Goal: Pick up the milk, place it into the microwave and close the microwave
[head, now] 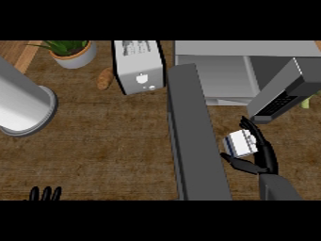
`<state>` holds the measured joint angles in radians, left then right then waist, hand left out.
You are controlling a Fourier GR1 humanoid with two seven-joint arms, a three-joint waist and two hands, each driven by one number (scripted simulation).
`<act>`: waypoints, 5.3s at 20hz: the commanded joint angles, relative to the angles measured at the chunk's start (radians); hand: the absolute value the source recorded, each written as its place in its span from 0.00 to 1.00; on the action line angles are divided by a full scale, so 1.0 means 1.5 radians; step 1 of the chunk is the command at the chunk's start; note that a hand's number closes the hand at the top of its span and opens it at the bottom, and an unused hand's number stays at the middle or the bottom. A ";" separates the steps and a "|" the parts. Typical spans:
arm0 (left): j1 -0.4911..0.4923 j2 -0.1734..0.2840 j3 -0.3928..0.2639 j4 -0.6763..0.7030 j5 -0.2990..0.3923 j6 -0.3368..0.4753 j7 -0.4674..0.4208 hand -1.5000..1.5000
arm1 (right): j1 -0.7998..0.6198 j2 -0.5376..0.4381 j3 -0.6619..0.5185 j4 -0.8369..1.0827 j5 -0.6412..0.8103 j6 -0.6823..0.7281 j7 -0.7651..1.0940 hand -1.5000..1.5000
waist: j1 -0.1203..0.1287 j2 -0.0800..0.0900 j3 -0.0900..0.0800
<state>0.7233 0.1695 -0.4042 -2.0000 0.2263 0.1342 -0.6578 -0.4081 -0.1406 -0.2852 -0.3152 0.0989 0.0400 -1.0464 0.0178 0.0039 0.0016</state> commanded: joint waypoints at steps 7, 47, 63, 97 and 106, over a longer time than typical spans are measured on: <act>0.045 0.016 -0.029 -0.033 -0.010 -0.007 -0.023 0.00 | -0.055 -0.002 -0.019 0.014 0.018 -0.144 -0.048 1.00 | 0.007 0.001 0.001; 0.064 0.034 -0.029 -0.020 0.034 0.004 -0.056 0.00 | 0.233 0.046 0.098 -0.565 -0.079 0.076 0.199 1.00 | -0.021 -0.008 -0.002; 0.083 0.064 -0.018 -0.048 0.056 0.011 -0.056 0.00 | 0.138 0.093 0.185 -0.657 -0.077 -0.088 0.370 1.00 | -0.006 -0.003 -0.001; 0.054 0.096 0.019 0.033 0.087 -0.067 -0.108 0.00 | -0.302 -0.003 0.065 0.085 0.010 -0.349 0.162 1.00 | 0.060 0.023 0.002; 0.027 0.091 0.021 0.043 0.099 -0.069 -0.092 0.00 | -0.333 -0.028 0.048 0.086 0.011 -0.402 0.115 1.00 | 0.072 0.035 0.004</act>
<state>0.7733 0.3231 -0.3747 -1.9521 0.3688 0.0239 -0.7878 -0.9136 -0.1764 -0.1871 -0.1813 0.1328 -0.5442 -0.8121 0.1250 0.0524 0.0057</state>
